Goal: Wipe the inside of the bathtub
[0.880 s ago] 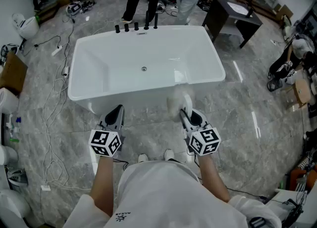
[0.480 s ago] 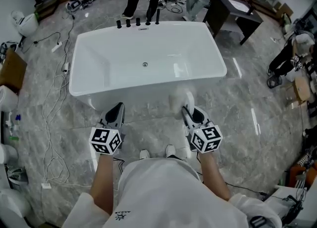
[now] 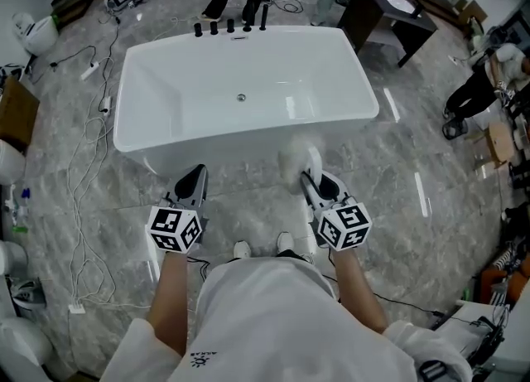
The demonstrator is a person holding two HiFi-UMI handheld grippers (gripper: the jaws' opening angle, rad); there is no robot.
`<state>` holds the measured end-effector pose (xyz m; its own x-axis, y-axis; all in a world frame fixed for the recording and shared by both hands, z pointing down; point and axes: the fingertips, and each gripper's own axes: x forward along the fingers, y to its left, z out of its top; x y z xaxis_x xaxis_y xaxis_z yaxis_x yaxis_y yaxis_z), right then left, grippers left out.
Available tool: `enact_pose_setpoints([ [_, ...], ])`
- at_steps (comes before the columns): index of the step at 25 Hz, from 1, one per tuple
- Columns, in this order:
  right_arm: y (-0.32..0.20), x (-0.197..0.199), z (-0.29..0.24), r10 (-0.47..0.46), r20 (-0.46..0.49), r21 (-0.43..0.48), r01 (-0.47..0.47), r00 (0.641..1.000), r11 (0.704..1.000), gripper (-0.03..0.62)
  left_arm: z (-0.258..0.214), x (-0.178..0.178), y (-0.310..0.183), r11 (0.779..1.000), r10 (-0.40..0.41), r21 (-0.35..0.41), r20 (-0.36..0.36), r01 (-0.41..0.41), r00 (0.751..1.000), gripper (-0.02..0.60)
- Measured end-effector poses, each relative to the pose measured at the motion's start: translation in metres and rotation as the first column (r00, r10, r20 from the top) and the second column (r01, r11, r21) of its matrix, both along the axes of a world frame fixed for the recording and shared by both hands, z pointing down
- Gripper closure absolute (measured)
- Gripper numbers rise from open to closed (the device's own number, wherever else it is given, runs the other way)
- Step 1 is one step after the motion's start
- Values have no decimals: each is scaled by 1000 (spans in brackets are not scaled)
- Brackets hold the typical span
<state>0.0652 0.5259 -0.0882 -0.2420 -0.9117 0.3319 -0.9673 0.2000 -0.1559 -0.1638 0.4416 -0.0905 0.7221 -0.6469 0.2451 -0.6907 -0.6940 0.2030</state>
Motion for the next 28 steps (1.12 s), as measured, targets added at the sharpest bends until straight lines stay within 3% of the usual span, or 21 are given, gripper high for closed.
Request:
enact_pose_setpoints([
  [14,9,-34,5,-16,3,-42,16,1000,999,499,12,-27,13,999,30,-32,-29,-31,999,569],
  [21,-5,-45,13,-30,34,-70,33,999,997,499,23,-42,5,998,-1,-61,-30,-1,1000,569],
  [28,-39,-39,26,-72,55,-84,76,996,994,499,30,-34,-21,996,-54,-67,-23,52,998,569],
])
